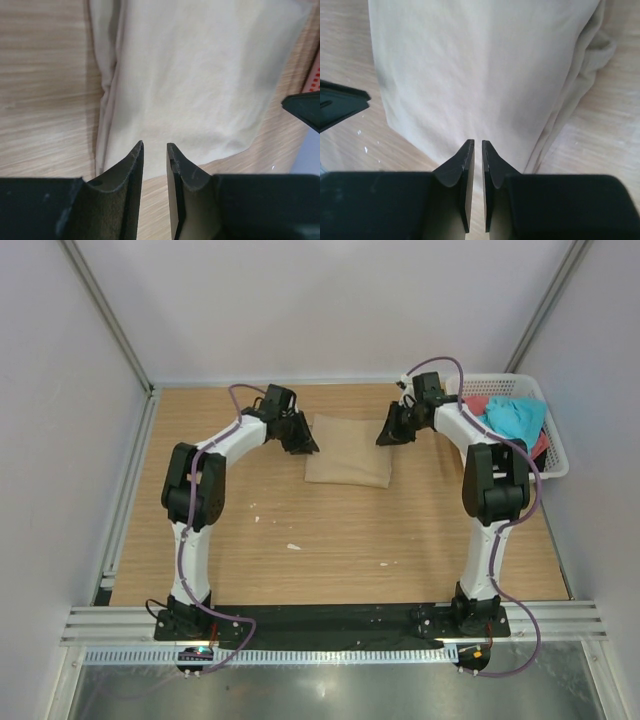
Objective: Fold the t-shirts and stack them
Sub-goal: Fold the tshirt, then neatly place the folded tshirt to the corner
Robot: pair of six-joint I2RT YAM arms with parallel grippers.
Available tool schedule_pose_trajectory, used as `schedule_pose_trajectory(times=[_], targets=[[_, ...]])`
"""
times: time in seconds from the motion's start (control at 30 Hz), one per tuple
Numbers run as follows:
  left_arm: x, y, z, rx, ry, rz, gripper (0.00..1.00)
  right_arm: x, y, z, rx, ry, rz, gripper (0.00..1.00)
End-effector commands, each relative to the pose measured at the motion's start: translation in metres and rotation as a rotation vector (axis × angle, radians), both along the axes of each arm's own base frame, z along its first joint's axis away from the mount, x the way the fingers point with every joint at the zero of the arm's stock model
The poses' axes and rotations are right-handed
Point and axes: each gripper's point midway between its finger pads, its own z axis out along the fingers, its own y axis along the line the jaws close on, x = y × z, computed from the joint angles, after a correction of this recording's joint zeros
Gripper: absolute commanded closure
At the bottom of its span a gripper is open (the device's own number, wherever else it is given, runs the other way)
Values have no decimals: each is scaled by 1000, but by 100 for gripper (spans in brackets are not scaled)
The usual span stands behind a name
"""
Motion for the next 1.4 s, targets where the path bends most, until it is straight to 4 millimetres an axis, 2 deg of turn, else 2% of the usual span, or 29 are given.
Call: schedule_pose_trajectory(times=[0.0,0.2,0.27,0.33,0.47,0.5,0.57,0.6,0.63,0.7,0.73,0.87,0.93,0.97,1.03,1.1,1.37], targets=[[11,-2,5,21,-34,-21,74,16,-7,-12,-51,-15,6,83],[11,10,-35,97,33,15,73,41,-42,-41,-89,-12,-98,83],[10,13,-42,112,48,23,74,46,-49,-48,-90,-7,-108,82],[11,11,-39,99,48,17,73,47,-51,-46,-101,-6,-98,82],[22,7,-2,70,-27,0,68,45,-44,-10,-50,-61,-97,80],[25,10,5,72,-49,-7,66,44,-42,10,-36,-93,-99,79],[35,17,27,76,-108,-20,58,36,-37,28,5,-96,-98,76],[37,20,30,81,-113,-22,55,32,-34,36,20,-102,-95,75],[38,23,28,84,-103,-28,55,26,-31,60,40,-141,-91,73],[45,28,28,71,-107,-40,54,12,-25,70,63,-150,-89,69],[47,28,19,63,-98,-51,53,2,-23,84,73,-180,-88,68],[59,27,10,42,-109,-92,53,-23,-18,110,96,-221,-96,60],[64,24,7,42,-128,-120,52,-34,-17,112,95,-220,-95,59],[66,22,3,37,-128,-130,52,-40,-17,123,95,-249,-93,58],[67,15,2,8,-139,-162,52,-47,-17,127,89,-263,-95,57],[66,14,-7,0,-133,-174,52,-53,-18,129,84,-275,-99,57],[62,15,-40,4,-98,-173,54,-57,-14,112,66,-244,-90,57]])
